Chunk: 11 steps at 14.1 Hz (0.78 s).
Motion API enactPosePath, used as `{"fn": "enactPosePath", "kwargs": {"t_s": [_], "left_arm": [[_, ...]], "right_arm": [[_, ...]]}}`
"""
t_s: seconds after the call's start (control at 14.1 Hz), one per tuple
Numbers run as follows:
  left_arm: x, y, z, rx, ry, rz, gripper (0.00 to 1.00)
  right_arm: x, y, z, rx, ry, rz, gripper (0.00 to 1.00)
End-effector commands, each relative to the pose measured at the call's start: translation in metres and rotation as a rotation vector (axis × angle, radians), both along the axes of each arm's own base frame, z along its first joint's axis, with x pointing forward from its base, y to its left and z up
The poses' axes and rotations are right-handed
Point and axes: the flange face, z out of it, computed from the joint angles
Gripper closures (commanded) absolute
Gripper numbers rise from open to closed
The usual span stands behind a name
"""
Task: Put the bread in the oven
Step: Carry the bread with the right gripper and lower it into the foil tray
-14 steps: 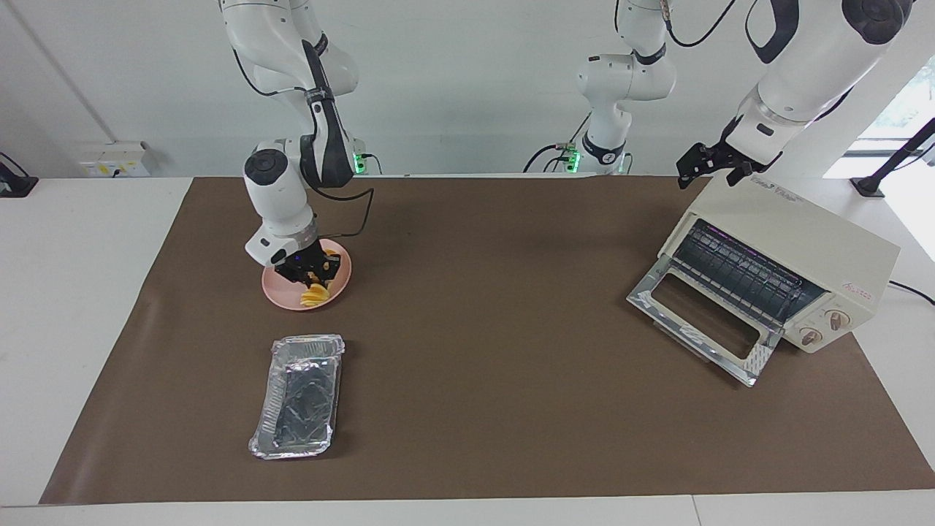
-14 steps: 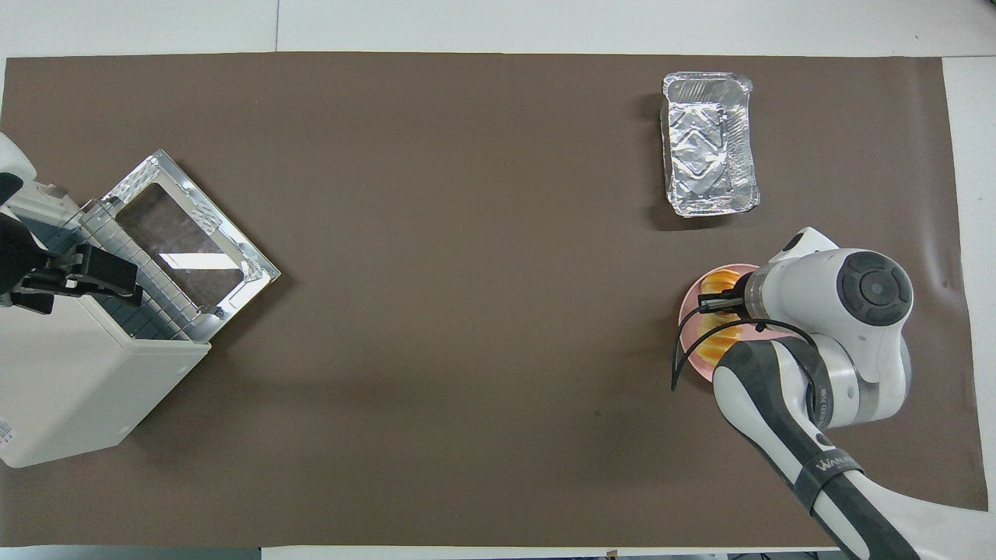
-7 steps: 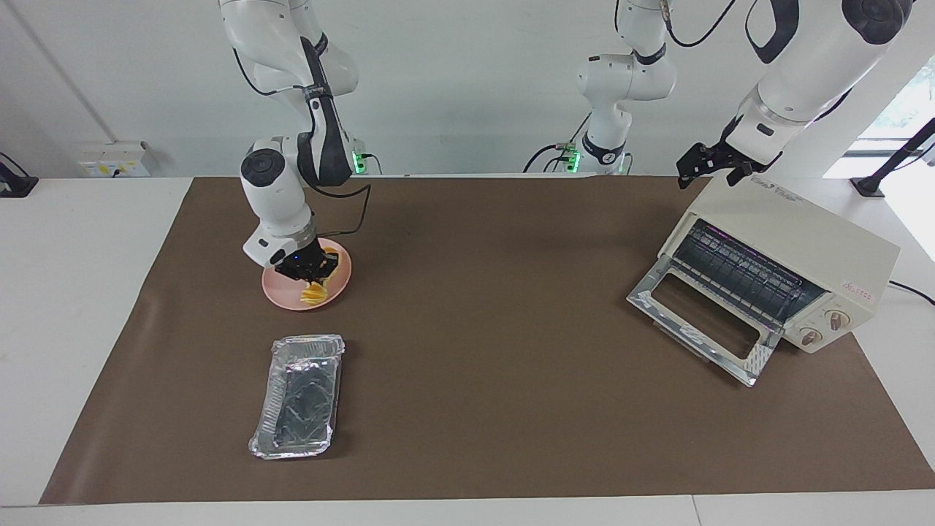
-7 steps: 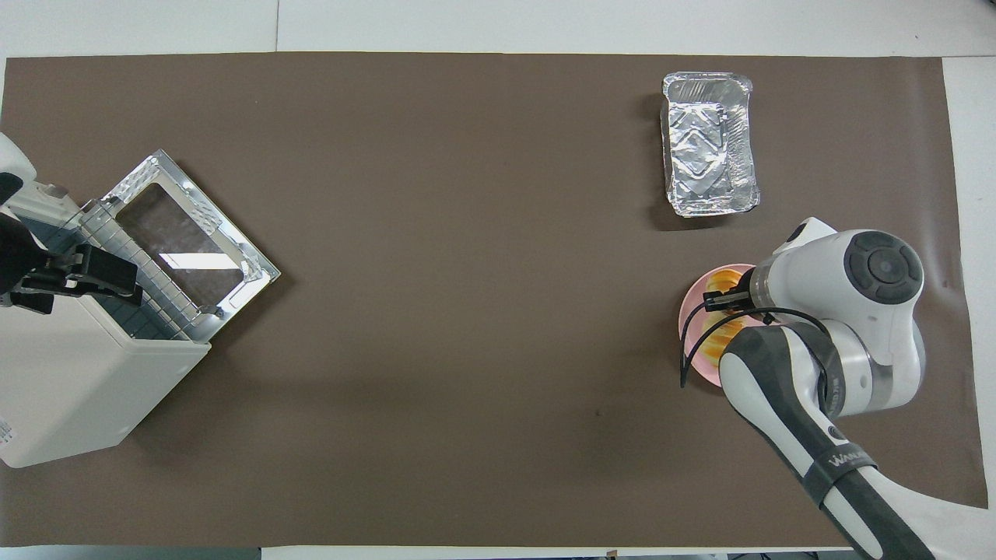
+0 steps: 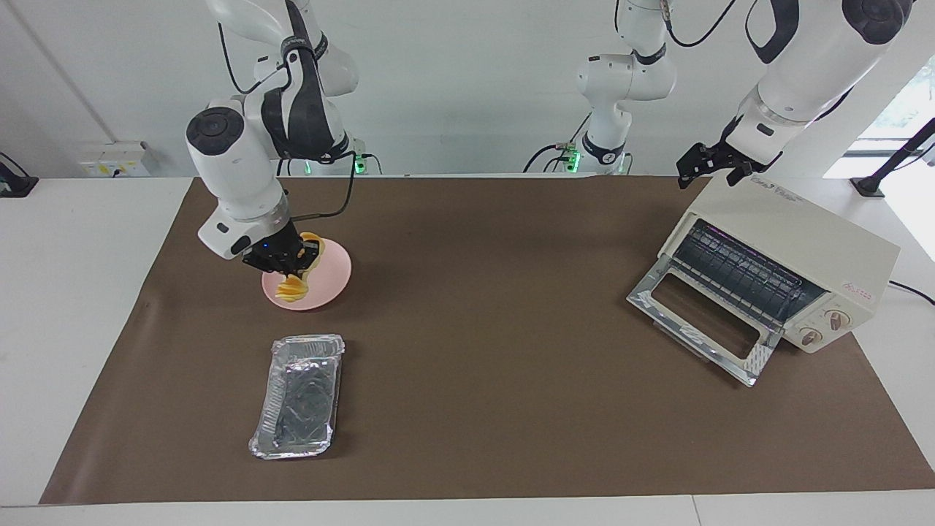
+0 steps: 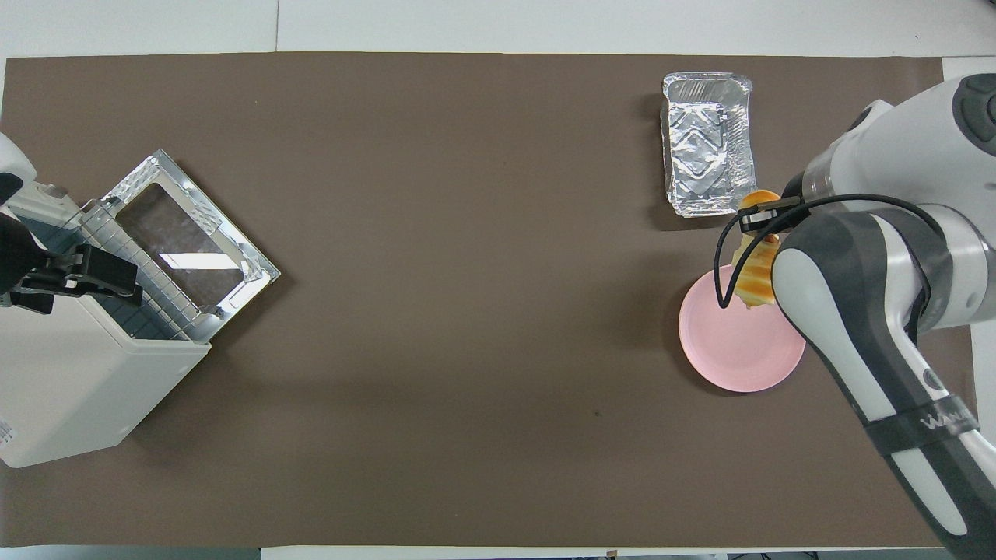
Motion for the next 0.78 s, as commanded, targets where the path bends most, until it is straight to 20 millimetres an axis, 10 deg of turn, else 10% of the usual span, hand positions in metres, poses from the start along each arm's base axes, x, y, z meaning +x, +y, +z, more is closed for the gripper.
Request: {"fn": "enactPosePath", "kwargs": {"t_s": [0.0,0.71], "left_arm": [[-0.005,0.002,0.004,-0.002,0.003,0.003,0.00],[-0.005,0.002,0.004,-0.002,0.003,0.003,0.00]], "right_arm": [[0.042,0.001,0.005,0.010,-0.031,0.053,1.00],[0.159,0.013,-0.083,0.007,-0.077,0.112,1.00]]}}
